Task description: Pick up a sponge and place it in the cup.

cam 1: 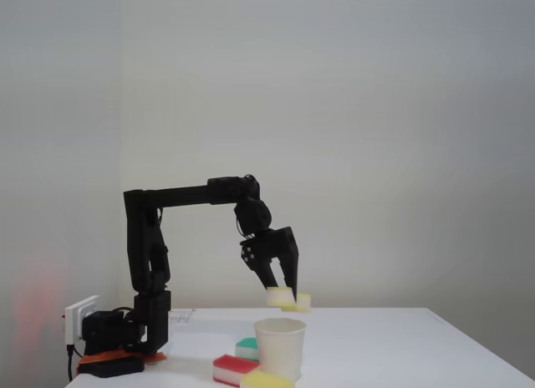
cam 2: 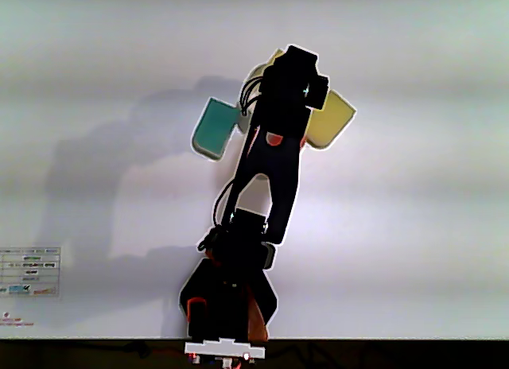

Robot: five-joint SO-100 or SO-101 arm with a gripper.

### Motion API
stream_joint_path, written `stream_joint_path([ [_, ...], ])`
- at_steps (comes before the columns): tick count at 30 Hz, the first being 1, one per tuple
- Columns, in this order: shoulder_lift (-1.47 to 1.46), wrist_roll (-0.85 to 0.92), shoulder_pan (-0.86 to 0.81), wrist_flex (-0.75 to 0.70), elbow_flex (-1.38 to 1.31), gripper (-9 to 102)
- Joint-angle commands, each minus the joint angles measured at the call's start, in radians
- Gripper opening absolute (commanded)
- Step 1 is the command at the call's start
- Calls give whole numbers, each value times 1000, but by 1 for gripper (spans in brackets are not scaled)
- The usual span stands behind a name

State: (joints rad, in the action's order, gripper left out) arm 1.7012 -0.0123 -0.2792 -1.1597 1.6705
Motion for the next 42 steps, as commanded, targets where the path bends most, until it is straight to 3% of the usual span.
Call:
stream_joint_path([
  [1,17,-20,2,11,-8,0],
  [10,32,-31,51,14,31,4],
  [18,61,-15,54,14,61,17],
  [30,71,25,35,-21,32,20],
  [35,75,54,15,-23,0,31],
  [42,77,101,0,-54,-48,32],
])
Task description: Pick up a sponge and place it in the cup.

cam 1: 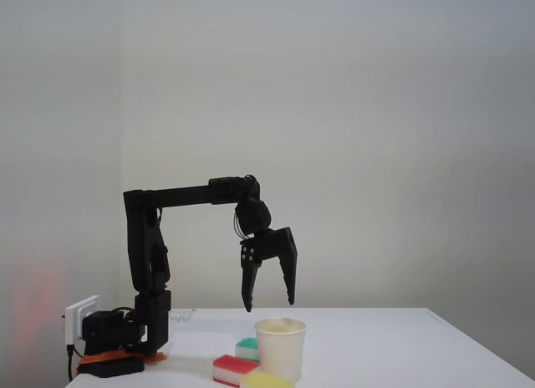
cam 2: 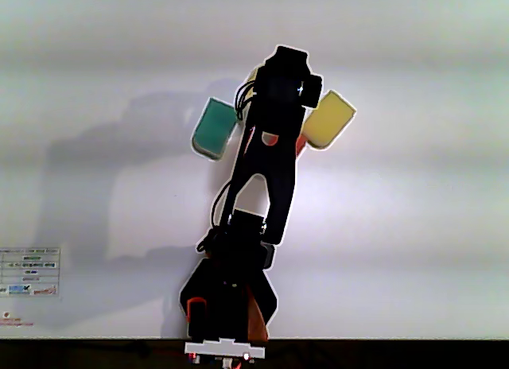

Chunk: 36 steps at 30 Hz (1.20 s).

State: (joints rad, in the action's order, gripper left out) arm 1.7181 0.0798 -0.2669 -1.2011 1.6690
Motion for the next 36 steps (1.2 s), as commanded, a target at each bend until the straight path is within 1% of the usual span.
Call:
stream_joint_path([
  [1,58,8,-11,-17,-54,32],
  [4,55,-5,-6,-49,-87,31],
  [8,69,-18,0,-103,-115,26],
  [12,133,-100,20,-126,-92,11],
  [16,224,-107,34,-112,-20,3],
  [17,264,-112,41,-95,21,0],
  [20,394,-121,61,-40,164,0],
  [24,624,-129,92,26,419,0],
  [29,887,-124,127,35,683,0],
  [36,1189,-71,140,98,1020,0],
])
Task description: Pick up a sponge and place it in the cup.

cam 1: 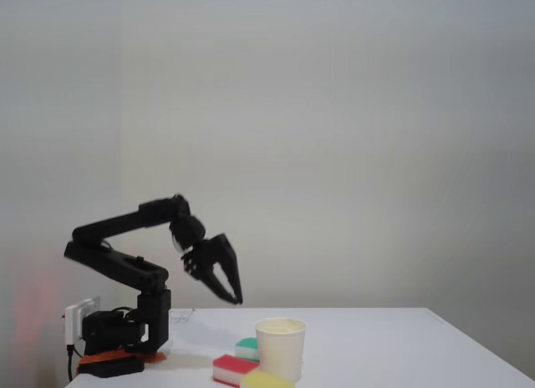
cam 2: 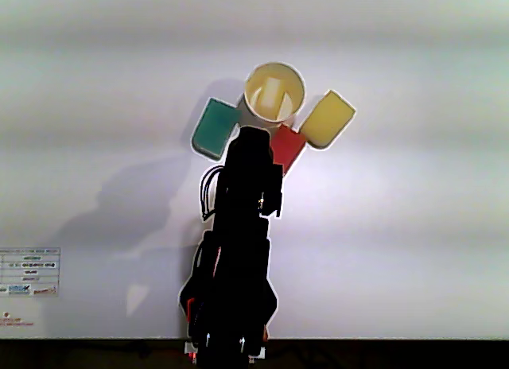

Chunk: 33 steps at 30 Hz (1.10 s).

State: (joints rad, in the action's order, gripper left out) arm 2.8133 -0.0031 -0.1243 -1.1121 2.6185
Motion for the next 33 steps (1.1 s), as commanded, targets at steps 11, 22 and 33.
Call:
stream_joint_path([
  [11,374,23,-11,8,350,0],
  [22,449,23,-15,-41,472,0],
  [33,449,-11,-20,-259,472,0],
])
